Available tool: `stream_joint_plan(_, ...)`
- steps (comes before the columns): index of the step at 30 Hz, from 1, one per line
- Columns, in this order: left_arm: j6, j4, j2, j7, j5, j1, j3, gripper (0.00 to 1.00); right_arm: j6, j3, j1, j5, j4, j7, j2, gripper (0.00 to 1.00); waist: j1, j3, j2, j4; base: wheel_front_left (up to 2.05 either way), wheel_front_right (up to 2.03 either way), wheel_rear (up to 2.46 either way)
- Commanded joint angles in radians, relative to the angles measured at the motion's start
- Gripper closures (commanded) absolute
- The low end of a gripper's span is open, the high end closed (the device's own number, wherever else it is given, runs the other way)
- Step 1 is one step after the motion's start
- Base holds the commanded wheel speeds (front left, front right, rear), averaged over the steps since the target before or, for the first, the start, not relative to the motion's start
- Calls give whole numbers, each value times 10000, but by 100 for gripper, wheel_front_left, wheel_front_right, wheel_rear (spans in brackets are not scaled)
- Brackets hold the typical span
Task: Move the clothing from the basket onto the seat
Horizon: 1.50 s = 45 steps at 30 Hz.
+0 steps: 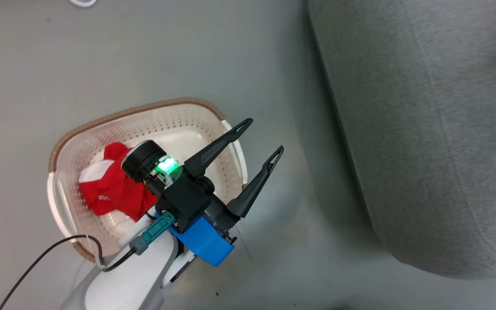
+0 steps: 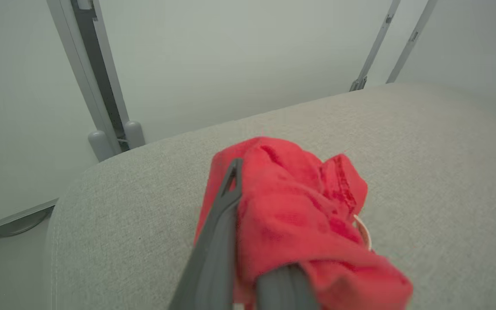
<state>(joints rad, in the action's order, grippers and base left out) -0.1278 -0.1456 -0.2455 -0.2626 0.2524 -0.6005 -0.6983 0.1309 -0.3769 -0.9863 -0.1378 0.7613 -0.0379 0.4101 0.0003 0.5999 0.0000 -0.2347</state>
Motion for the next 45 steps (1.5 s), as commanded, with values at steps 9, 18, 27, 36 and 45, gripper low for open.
stream_joint_plan(9, -33, -49, 8, -34, 99, 61, 57, 0, -3, 69, 300, 483, 1373, -833, 63, 0, -3, -99, 0, 472, 0, 0, 0)
stream_joint_plan(18, -33, -336, 353, -34, 445, 1349, 603, 0, -3, 1068, 1432, 715, 1593, -1339, 109, 0, -3, -2247, 0, 655, 0, 0, 0)
stream_joint_plan(27, -33, -732, 927, -34, 601, 3261, 1760, 0, -3, 2190, 3751, 278, 112, -1276, -155, 0, -3, -4508, 0, 1033, 0, 0, 0)
stream_joint_plan(36, -34, -1149, 1163, -34, 572, 4609, 2875, 0, -3, 2251, 7153, 171, -3511, -589, -1140, 0, -3, -6215, 0, 1814, 0, 0, 0)
stream_joint_plan(45, -24, -1269, 1266, -32, 241, 5190, 4254, 0, -3, 2438, 9519, 717, -6971, 291, -2238, 0, -3, -6539, 0, 2598, 0, 0, 0)
